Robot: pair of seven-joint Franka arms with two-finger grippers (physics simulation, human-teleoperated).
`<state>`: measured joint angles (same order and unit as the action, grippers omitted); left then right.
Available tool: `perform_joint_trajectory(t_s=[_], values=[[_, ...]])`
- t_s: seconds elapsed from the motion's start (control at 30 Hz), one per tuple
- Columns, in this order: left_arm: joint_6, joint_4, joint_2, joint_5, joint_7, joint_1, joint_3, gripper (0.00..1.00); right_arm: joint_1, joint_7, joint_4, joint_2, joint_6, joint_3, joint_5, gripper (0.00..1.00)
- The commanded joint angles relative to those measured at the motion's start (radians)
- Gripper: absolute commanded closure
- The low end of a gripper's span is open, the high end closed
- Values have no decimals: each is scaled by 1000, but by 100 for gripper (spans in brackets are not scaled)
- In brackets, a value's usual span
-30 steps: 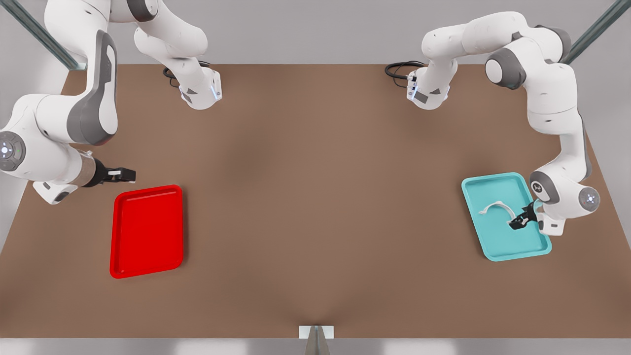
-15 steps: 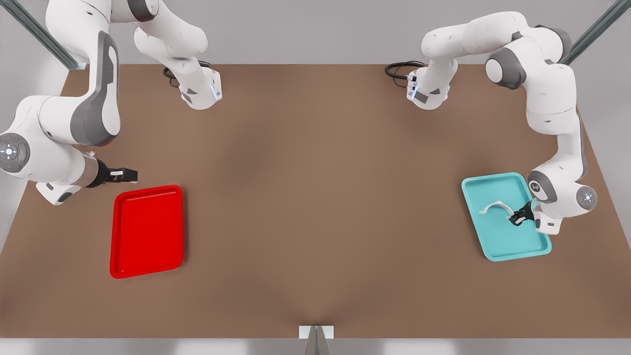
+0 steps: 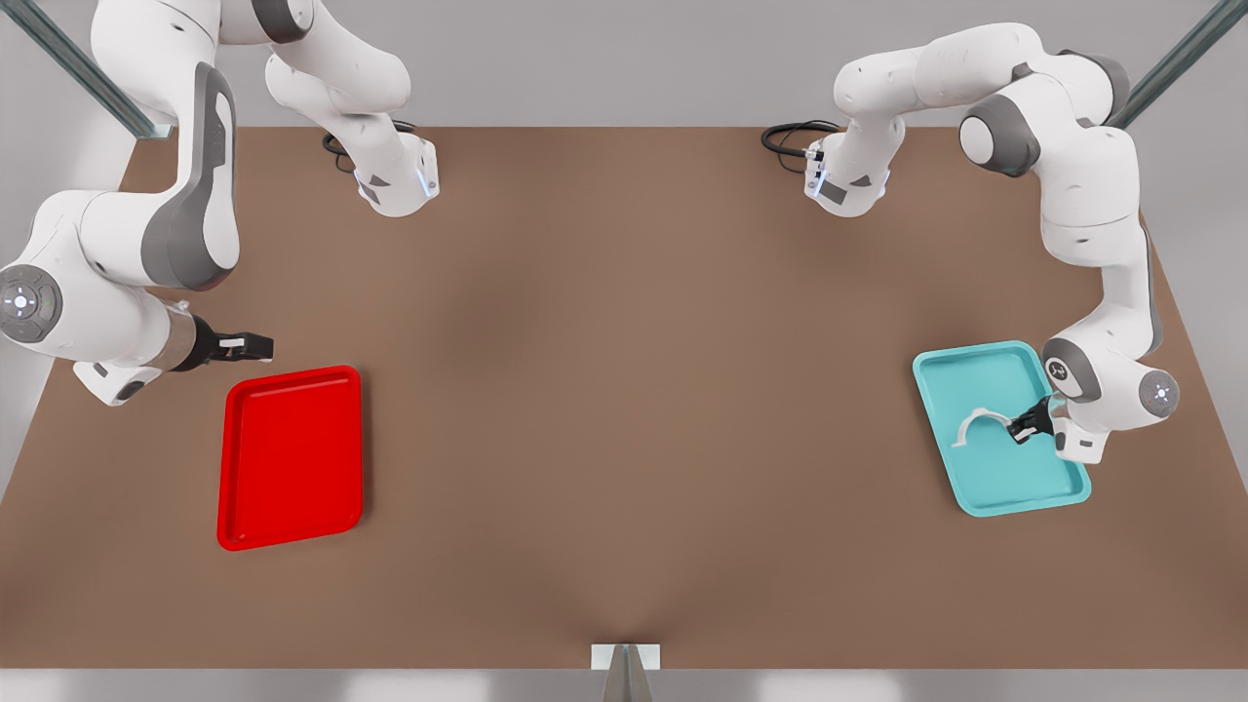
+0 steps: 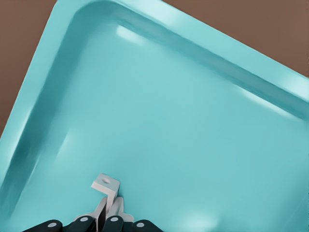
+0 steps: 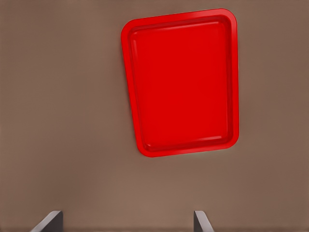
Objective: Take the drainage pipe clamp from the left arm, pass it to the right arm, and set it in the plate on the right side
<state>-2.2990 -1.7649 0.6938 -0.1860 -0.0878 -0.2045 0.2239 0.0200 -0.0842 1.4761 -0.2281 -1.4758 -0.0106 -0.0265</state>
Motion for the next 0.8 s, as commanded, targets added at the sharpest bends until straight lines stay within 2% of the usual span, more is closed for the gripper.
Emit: perform_joint_trajectory(t_s=[0.0,0.1,0.17,0.3,0.4,0.47,0.57,0.6,0.7,0.77], values=[[3,1,1,-4,23,2,0,79,0,0,0,1,0,0,0,0],[6,2,-19,-4,22,5,0,79,0,0,0,1,0,0,0,0],[92,4,-86,-6,22,23,0,79,0,0,0,1,0,0,0,0],[128,8,-166,-39,22,59,0,79,0,1,-5,-7,-8,3,0,0],[162,21,-208,-36,-24,174,0,79,-18,-2,-71,-72,-29,15,39,0],[168,30,-217,-38,-38,247,-21,79,-38,-164,-115,-145,-61,21,97,0],[217,88,-185,-38,-40,346,-31,79,-43,-733,-189,-281,-116,44,200,0],[257,122,-181,-38,-43,387,-31,79,-51,-838,-229,-326,-116,64,203,0],[259,194,-145,-21,-228,416,-143,79,-60,-1026,-244,-399,-161,144,206,0],[260,265,-103,14,-426,528,-143,79,-92,-1115,-243,-413,-199,161,204,0]])
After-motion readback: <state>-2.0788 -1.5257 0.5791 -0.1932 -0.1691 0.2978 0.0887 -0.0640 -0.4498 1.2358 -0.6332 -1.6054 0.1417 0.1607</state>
